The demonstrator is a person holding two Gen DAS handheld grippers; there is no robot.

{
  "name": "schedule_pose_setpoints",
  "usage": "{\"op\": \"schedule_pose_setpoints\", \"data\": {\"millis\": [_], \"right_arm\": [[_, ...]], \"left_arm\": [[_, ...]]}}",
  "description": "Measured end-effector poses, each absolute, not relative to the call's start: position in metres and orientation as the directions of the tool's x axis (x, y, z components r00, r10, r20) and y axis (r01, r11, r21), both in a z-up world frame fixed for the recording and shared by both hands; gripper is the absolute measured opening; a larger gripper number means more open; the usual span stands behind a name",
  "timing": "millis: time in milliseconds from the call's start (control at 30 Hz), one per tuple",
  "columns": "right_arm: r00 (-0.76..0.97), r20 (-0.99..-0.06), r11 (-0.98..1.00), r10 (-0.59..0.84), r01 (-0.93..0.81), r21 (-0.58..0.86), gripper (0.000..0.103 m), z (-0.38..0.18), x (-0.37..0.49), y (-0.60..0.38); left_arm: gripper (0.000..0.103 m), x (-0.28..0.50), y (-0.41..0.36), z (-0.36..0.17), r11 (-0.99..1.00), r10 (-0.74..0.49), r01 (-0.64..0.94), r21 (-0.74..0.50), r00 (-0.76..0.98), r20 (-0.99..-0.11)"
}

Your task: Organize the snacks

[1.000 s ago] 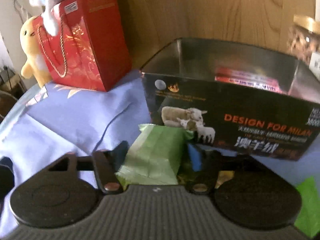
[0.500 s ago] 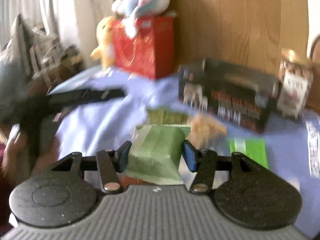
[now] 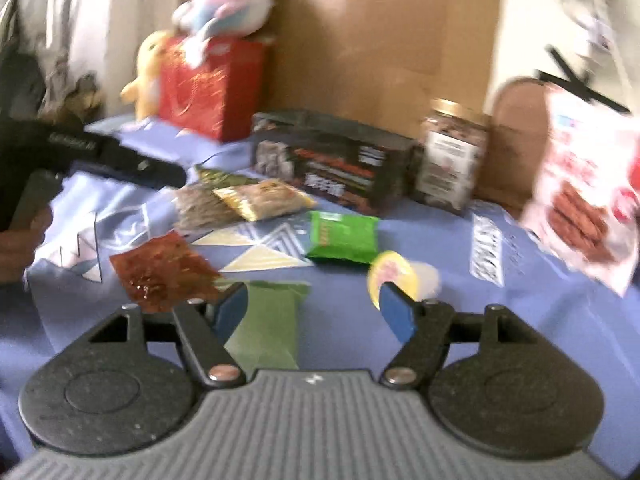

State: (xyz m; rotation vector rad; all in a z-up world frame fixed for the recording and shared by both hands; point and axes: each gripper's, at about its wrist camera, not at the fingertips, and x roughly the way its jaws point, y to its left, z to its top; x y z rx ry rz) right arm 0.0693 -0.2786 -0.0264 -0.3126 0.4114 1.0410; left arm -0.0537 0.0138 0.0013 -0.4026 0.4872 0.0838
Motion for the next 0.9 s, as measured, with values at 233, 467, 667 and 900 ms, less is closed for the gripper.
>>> {"op": "schedule_pose_setpoints", "data": {"millis": [233, 467, 667, 900], "right_arm": [[0.338, -0.501, 0.431, 0.797, -0.899, 0.079, 0.075, -0.041, 0.054, -0.3], [0.315, -0.548, 0.407, 0.775, -0.912, 0.051, 0.056, -0.057, 0.044, -0.29], [0.494, -0.498, 0.586, 0.712, -0.809, 0.035, 0.052, -0.047, 0.07, -0.312], [0.322, -0.508, 0.406, 0.799, -0.912, 0.06, 0.055, -0.046, 0.049, -0.313]], "left_arm": [[0.076, -0.024, -0.027, 0.007, 0.952, -0.124, -0.047, -0.303, 0.844, -0.521], [0.05, 0.019, -0.061, -0.014, 0.957, -0.214, 0.033, -0.289, 0.75, -0.625], [0.044, 0.006, -0.072, -0.01, 0.95, -0.254, 0.061, -0.306, 0.72, -0.646], [0.068, 0.004, -0.058, -0.001, 0.935, -0.252, 0.017, -0.354, 0.734, -0.631]]}}
